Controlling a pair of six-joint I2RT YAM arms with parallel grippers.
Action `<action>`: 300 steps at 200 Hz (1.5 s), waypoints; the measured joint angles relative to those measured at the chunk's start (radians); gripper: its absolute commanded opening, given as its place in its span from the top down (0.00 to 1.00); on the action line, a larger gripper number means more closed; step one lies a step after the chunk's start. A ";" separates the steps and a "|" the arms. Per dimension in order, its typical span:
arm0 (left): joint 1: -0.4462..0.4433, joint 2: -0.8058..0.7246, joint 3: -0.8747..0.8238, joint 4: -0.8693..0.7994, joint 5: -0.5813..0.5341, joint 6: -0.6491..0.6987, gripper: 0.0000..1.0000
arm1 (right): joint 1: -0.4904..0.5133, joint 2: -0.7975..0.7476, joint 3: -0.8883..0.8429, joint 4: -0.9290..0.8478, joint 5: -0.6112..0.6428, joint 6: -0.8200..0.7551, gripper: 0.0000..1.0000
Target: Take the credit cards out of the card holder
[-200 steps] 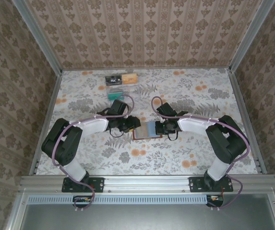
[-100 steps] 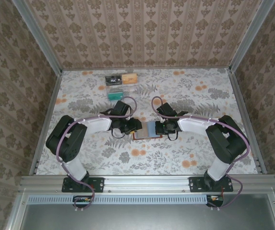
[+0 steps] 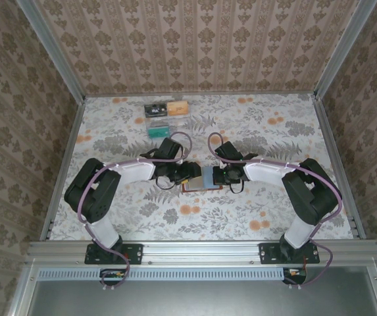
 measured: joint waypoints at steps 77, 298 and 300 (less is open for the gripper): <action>-0.024 0.001 0.053 0.036 0.054 0.000 0.39 | 0.000 -0.015 -0.019 0.019 0.003 0.020 0.93; 0.037 -0.098 -0.045 -0.022 -0.006 0.049 1.00 | -0.026 -0.151 -0.047 0.106 -0.106 0.089 0.81; 0.037 -0.098 -0.047 -0.023 -0.009 0.051 1.00 | -0.025 -0.148 -0.044 0.109 -0.109 0.090 0.81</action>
